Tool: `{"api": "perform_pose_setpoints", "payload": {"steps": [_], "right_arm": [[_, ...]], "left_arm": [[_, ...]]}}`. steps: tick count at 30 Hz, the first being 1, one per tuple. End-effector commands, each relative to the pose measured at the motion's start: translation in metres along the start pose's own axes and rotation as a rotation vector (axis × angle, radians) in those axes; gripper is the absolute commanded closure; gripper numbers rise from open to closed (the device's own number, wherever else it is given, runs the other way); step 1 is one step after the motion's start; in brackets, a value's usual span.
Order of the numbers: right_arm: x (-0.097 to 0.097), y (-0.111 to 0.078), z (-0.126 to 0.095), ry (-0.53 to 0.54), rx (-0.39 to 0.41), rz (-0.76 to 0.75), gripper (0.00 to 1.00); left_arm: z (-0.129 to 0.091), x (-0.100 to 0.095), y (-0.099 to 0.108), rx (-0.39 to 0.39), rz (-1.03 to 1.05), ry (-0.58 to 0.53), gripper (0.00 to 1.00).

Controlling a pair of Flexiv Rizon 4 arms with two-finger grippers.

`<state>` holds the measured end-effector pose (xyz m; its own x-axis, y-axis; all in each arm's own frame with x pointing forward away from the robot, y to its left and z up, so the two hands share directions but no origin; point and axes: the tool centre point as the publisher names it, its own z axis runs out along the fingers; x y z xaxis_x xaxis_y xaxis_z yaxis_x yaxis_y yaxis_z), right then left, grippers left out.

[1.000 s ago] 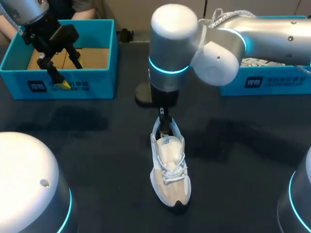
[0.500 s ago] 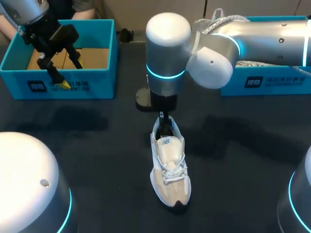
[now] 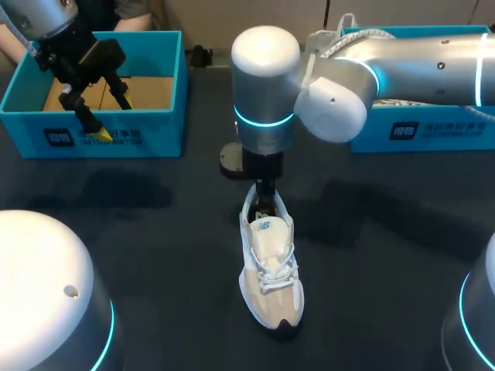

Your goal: Take the shoe out of the shoebox, open the shoe tongue, remove and reinsert the insole, then place the shoe into the shoebox

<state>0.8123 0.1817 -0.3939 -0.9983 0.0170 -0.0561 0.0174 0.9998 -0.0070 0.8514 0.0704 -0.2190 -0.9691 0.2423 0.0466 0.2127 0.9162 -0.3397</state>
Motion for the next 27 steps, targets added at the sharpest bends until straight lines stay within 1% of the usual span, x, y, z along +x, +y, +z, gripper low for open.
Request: {"api": "perform_pose_setpoints", "payload": {"steps": [1,2,3,4,5,6,12,17,20,27], "right_arm": [[0.000,-0.001,0.004,0.003,0.000,0.003,0.51],[0.000,-0.001,0.005,0.004,0.001,0.005,0.52],[0.000,-0.002,0.005,0.004,0.001,0.007,0.56],[0.000,-0.002,0.005,0.002,0.000,0.009,0.65],[0.001,-0.002,0.005,-0.001,0.000,0.011,0.89],[0.001,-0.003,0.005,-0.005,0.000,0.011,1.00],[0.004,-0.008,-0.001,-0.024,-0.009,0.026,1.00],[0.010,-0.018,-0.016,-0.022,-0.050,0.039,1.00],[0.012,-0.030,-0.029,-0.022,-0.063,0.055,1.00],[0.012,-0.066,-0.071,-0.033,-0.102,0.086,1.00]], "left_arm": [[0.000,0.001,0.000,-0.003,0.000,-0.001,0.00],[0.000,0.001,0.000,-0.003,0.000,-0.001,0.00],[0.000,0.001,0.000,-0.003,0.000,-0.001,0.00],[0.000,0.001,0.000,-0.003,0.000,-0.001,0.00],[0.000,0.001,0.000,-0.003,0.000,-0.001,0.00],[0.000,0.001,0.000,-0.003,0.000,-0.001,0.00],[0.000,0.001,0.000,-0.003,0.000,-0.001,0.00],[0.000,0.001,0.000,-0.003,0.000,-0.001,0.00],[0.000,0.001,0.000,-0.003,0.000,-0.001,0.00],[0.000,0.001,0.000,-0.003,0.000,-0.001,0.00]]}}
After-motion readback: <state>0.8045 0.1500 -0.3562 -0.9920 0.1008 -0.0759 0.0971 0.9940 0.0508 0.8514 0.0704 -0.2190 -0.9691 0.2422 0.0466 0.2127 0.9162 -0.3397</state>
